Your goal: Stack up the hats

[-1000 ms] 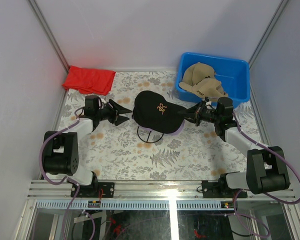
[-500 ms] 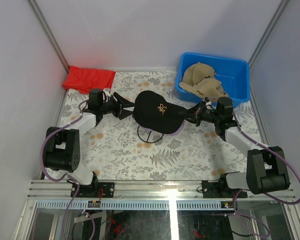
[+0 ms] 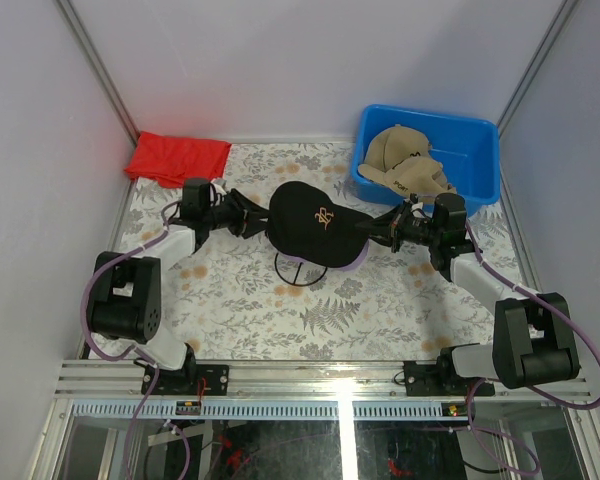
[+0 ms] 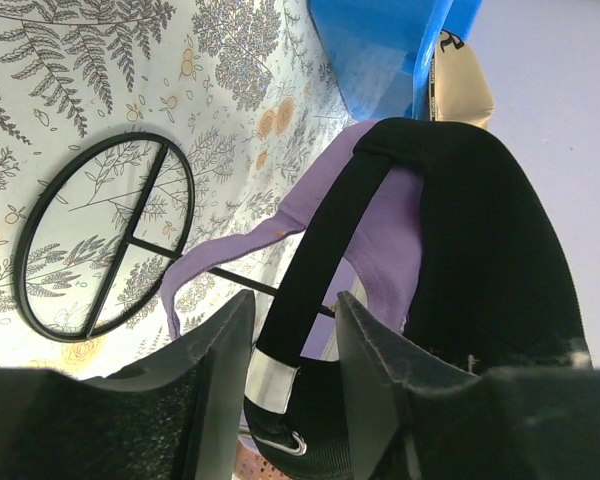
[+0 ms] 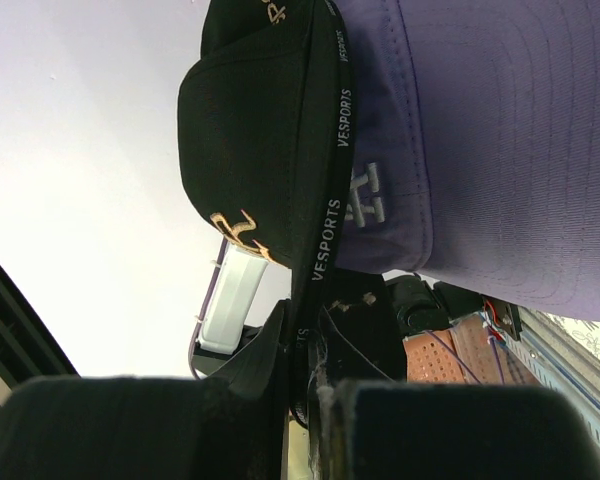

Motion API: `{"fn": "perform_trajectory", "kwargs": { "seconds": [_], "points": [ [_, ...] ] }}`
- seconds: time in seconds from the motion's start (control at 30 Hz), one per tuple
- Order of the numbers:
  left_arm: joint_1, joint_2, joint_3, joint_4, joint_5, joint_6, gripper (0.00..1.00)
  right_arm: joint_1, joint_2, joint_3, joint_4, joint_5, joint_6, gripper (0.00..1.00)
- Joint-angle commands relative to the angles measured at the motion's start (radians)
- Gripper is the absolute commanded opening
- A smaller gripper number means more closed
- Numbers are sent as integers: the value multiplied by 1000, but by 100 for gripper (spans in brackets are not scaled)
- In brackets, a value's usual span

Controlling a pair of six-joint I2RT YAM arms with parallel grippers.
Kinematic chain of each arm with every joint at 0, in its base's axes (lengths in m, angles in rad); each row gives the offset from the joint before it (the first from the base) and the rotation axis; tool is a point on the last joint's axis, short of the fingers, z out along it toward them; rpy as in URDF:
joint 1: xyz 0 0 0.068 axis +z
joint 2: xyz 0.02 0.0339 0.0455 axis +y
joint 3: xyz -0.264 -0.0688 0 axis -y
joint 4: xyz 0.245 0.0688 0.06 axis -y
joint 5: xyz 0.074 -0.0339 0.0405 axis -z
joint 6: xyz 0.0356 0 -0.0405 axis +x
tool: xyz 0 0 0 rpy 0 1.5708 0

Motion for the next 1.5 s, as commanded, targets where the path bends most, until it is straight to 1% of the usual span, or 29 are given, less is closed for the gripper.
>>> {"fn": "perform_trajectory", "kwargs": {
  "seconds": [0.0,0.03,0.1,0.23,0.27,0.3,0.33,0.43,0.47,0.6,0.83,1.07,1.2,1.33,1.47],
  "points": [
    [-25,21,26,50,-8,-25,36,-6,-7,37,-12,-3,-17,0],
    [-31,25,26,59,-7,-33,37,-6,-8,32,-11,-2,-17,0],
    [-44,33,25,79,3,-46,42,-7,-13,23,-11,0,-16,0],
    [-60,37,12,99,11,-54,41,-7,-16,10,-1,3,-12,0],
    [-60,35,6,107,14,-58,38,-6,-16,8,1,4,-10,0],
    [-60,35,-1,119,17,-65,32,-6,-16,8,1,5,-11,0],
    [-61,34,-8,129,17,-72,23,-7,-15,6,2,5,-12,0],
    [-60,25,-24,138,1,-78,2,-7,-14,1,6,5,-11,0],
    [-58,19,-26,128,-3,-73,0,-7,-15,-2,7,5,-12,0],
    [-33,-1,-27,48,-19,-3,0,-8,-17,-15,4,4,-18,0],
    [35,-26,-89,-34,-13,103,0,-8,-3,-50,47,12,-4,0],
    [50,8,-142,-12,-28,129,0,-8,8,-36,29,17,-22,0],
    [49,47,-108,-13,-27,137,0,-11,28,-31,-3,21,-61,0],
    [47,66,-50,-51,-27,157,0,-13,38,-33,-11,26,-82,0],
    [48,90,2,-93,-25,178,0,-27,39,-34,-120,32,-187,0]
  ]
}}
